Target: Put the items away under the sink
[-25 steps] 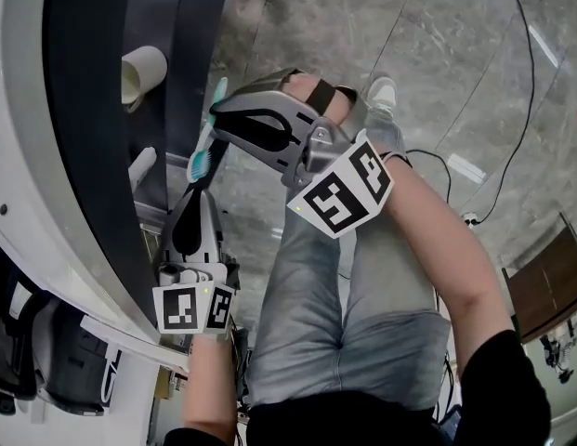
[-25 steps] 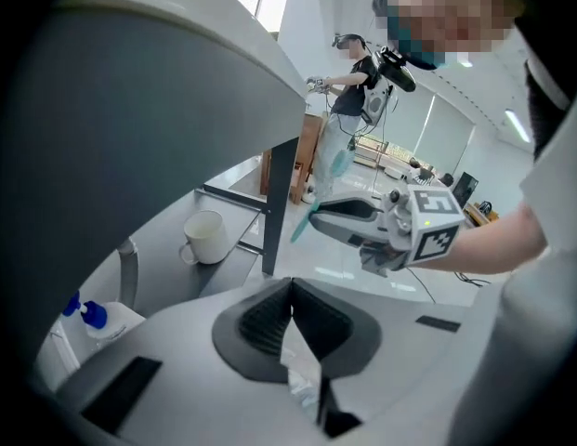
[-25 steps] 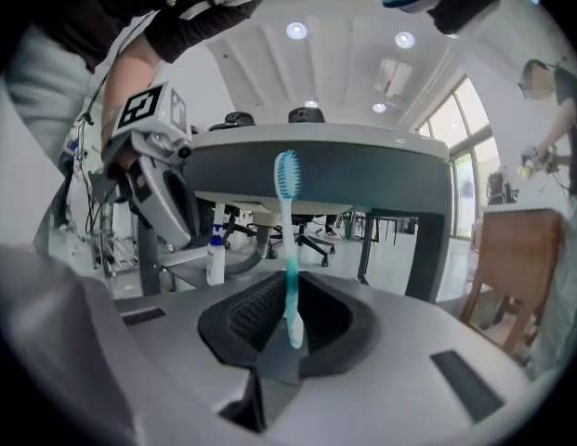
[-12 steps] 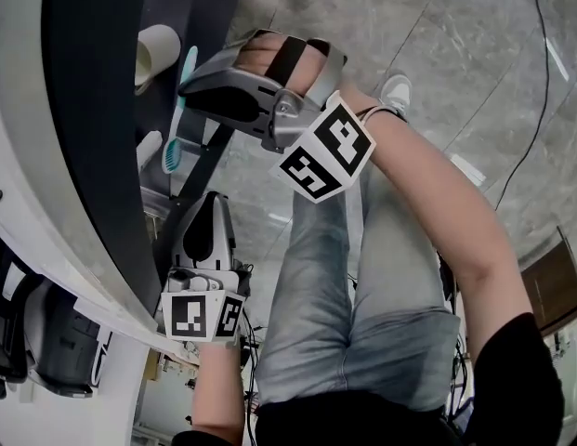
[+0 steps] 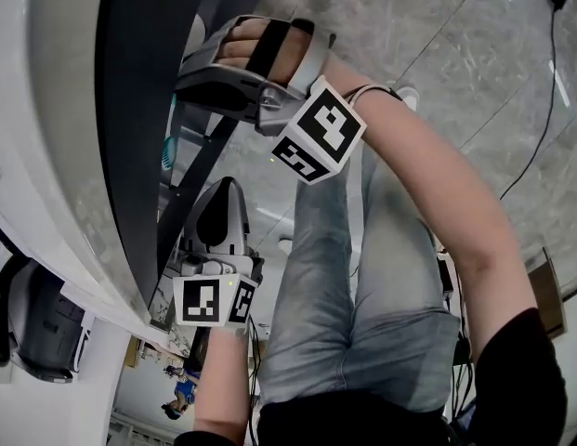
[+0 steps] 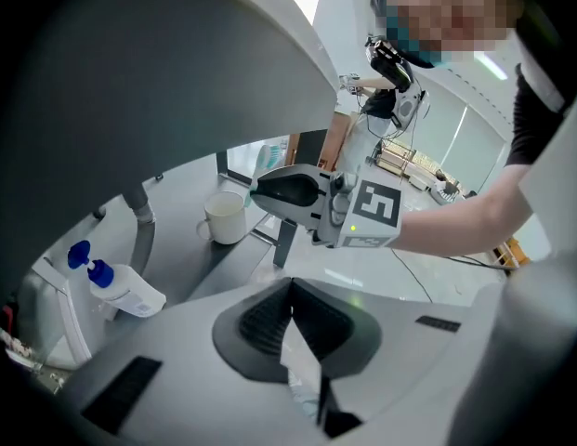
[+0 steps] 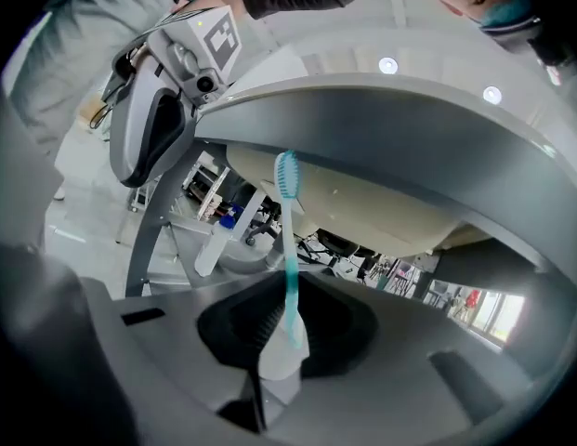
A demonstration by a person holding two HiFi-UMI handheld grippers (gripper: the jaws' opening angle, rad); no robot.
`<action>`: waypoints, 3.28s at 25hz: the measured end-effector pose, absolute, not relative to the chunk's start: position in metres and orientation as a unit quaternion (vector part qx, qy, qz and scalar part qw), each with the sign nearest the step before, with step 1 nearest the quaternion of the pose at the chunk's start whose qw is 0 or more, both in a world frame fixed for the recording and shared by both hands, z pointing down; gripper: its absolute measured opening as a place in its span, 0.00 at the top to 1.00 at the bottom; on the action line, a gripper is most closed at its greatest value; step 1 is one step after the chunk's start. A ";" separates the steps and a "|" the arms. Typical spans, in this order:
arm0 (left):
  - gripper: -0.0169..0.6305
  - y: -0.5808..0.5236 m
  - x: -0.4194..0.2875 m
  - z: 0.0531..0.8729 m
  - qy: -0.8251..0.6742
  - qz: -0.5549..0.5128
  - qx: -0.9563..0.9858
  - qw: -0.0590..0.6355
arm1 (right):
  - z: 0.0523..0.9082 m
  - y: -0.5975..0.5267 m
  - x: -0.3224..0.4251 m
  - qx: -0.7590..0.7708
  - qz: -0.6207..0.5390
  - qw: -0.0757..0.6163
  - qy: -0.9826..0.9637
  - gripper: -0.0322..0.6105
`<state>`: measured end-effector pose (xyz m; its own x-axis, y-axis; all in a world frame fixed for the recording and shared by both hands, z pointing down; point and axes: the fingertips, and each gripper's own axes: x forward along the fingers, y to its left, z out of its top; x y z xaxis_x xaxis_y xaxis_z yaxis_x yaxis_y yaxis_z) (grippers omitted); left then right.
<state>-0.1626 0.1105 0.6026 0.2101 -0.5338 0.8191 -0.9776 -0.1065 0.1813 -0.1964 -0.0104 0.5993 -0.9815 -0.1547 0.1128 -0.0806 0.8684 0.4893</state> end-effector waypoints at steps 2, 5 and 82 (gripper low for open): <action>0.94 0.110 -0.158 0.603 -0.558 0.292 0.679 0.377 | 0.600 -0.009 -0.198 0.052 -0.262 0.071 -0.961 0.86; 0.94 0.113 -0.150 0.604 -0.557 0.295 0.680 0.375 | 0.601 -0.007 -0.199 0.047 -0.266 0.062 -0.961 0.86; 0.94 0.049 -0.063 0.464 -0.499 0.214 0.770 0.334 | 0.474 -0.005 0.082 0.443 0.228 0.212 -0.841 0.83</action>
<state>-0.0633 0.0494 0.4638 0.4099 -0.6263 0.6631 -0.9121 -0.2781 0.3011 0.0821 -0.0047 0.4737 -0.5174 -0.6479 0.5590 -0.8417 0.5032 -0.1959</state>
